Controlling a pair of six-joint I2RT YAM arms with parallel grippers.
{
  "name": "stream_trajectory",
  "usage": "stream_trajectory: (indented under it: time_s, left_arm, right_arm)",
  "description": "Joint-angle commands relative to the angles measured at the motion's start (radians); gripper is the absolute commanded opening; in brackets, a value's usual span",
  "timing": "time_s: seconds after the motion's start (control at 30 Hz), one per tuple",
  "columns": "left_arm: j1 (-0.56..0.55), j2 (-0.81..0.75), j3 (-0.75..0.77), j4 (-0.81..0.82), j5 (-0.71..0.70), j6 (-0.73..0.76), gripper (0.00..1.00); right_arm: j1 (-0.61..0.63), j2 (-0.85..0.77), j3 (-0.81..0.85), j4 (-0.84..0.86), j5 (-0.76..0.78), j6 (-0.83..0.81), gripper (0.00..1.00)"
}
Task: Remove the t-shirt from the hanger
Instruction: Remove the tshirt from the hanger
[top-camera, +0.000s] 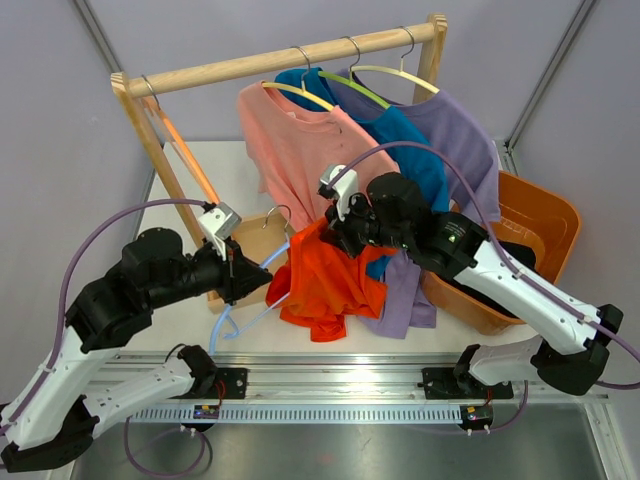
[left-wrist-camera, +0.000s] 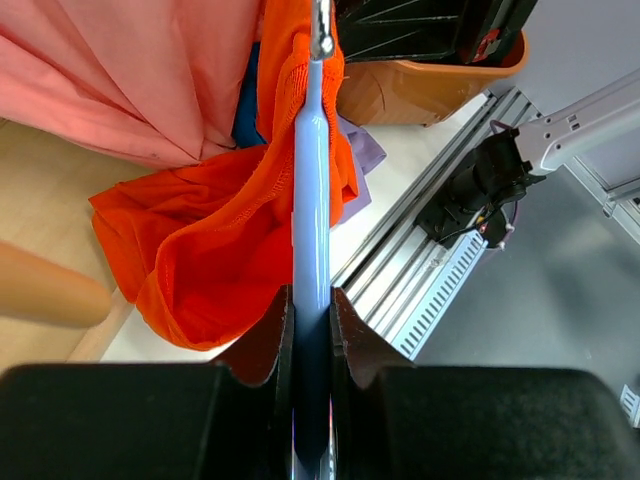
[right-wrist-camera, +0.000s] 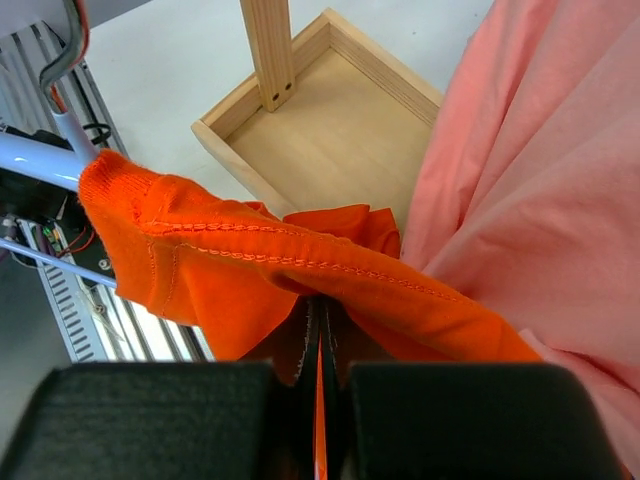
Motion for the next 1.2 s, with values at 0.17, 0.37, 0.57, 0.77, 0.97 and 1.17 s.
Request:
stream_trajectory:
  time_s: [0.17, 0.37, 0.57, 0.77, 0.97, 1.17]
  left_arm:
    - [0.005, -0.003, 0.039, 0.019, -0.023, 0.078, 0.0]
    - [0.005, -0.025, 0.103, -0.127, -0.061, 0.188, 0.0]
    - [0.005, -0.084, 0.192, -0.211, -0.034, 0.368, 0.0]
    - [0.005, -0.075, 0.356, -0.355, -0.095, 0.486, 0.0]
    - [0.005, -0.095, 0.343, -0.273, -0.072, 0.462, 0.0]
    - [0.005, -0.111, 0.239, -0.104, -0.146, 0.358, 0.0]
  right_arm:
    - [-0.018, -0.106, 0.115, -0.009, 0.053, -0.126, 0.0]
    - [-0.221, -0.157, 0.129, -0.012, 0.097, -0.097, 0.0]
    - [-0.385, -0.183, 0.109, -0.004, 0.119, -0.096, 0.0]
    - [-0.413, -0.226, 0.066, -0.029, 0.104, -0.122, 0.0]
    - [-0.417, -0.28, -0.008, -0.18, -0.375, -0.375, 0.0]
    - [-0.417, -0.171, -0.052, -0.262, -0.565, -0.454, 0.0]
